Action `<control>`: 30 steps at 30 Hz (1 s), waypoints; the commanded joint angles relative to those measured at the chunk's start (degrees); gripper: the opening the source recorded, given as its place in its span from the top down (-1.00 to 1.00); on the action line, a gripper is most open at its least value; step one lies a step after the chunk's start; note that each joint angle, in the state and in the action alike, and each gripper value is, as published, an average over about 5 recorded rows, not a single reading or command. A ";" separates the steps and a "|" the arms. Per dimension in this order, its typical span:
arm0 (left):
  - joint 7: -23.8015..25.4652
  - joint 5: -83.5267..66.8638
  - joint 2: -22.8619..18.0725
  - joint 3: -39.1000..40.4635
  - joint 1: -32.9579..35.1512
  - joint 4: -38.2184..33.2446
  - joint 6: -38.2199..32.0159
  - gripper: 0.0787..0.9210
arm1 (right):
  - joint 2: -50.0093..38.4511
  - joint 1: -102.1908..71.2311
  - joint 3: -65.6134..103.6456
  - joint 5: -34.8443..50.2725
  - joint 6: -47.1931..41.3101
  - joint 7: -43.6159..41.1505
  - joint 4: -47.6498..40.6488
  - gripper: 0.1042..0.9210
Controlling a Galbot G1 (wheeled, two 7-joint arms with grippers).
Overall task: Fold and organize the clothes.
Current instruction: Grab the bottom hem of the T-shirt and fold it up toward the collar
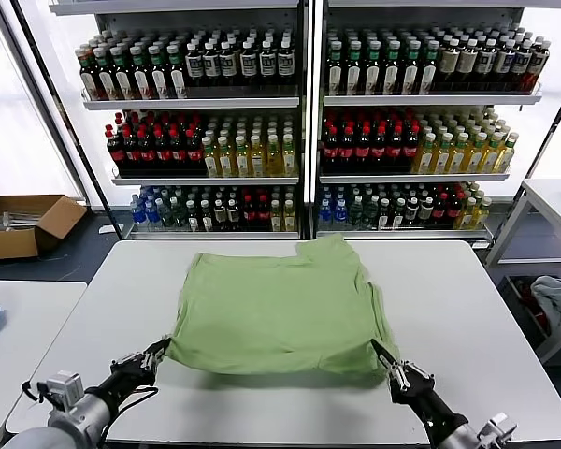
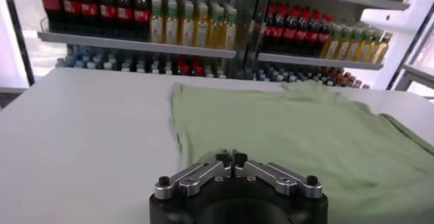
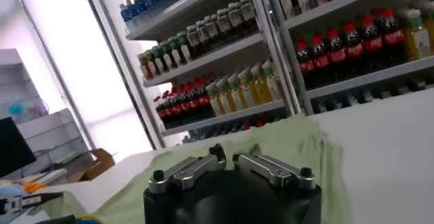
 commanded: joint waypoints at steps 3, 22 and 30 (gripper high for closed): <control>0.14 -2.37 0.20 7.74 -17.59 16.92 -0.22 0.98 | -2.54 19.69 -6.86 -2.43 -0.80 1.49 -19.58 0.98; 0.37 2.19 -1.12 7.25 -17.85 20.36 -0.55 0.72 | -1.06 25.61 -11.07 -9.61 -1.95 5.96 -25.74 0.52; 0.13 2.30 -0.18 3.66 -12.37 14.96 -0.85 0.17 | -2.37 22.83 -5.76 -10.10 -2.94 9.92 -22.06 -0.03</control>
